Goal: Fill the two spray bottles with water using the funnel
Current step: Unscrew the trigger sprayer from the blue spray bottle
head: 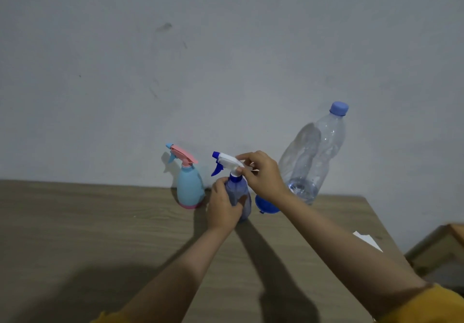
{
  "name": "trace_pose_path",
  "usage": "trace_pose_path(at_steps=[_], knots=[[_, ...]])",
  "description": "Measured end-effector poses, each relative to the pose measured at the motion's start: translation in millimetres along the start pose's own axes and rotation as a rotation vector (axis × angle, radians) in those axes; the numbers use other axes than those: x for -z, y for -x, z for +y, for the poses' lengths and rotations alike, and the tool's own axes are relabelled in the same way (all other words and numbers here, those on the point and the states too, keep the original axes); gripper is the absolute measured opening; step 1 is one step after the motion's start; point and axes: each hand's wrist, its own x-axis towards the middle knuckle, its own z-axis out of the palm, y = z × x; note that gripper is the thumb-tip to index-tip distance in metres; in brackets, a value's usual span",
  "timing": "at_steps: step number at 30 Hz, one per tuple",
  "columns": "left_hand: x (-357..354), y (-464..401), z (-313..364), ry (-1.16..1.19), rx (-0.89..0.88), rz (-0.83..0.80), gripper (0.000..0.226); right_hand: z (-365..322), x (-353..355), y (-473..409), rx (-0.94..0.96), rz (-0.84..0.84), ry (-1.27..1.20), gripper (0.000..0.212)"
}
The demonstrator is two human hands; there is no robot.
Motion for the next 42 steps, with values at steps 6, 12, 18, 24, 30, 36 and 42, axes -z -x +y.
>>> trace_pose_path(at_steps=[6, 12, 18, 24, 30, 36, 42], knots=[[35, 50, 5, -0.009, -0.109, -0.009, 0.056, -28, 14, 43, 0.013, 0.044, -0.052, 0.026], [54, 98, -3, -0.094, -0.117, -0.057, 0.059, -48, 15, 88, 0.0, 0.02, -0.04, 0.028], [61, 117, -3, -0.095, -0.01, -0.13, 0.06, -58, -3, 125, -0.082, 0.192, -0.06, 0.03], [64, 118, -5, -0.107, -0.028, -0.148, 0.052, -66, -25, 156, -0.123, 0.393, 0.06, 0.011], [52, 116, -21, 0.01, 0.066, -0.104, 0.03, -73, -44, 144, -0.313, 0.383, 0.047, 0.036], [57, 115, -18, 0.051, 0.059, -0.092, 0.024, -75, -54, 135, -0.398, 0.423, -0.154, 0.023], [58, 107, -24, 0.092, 0.061, -0.132, 0.058, -64, -37, 130, -0.406, 0.154, -0.297, 0.026]])
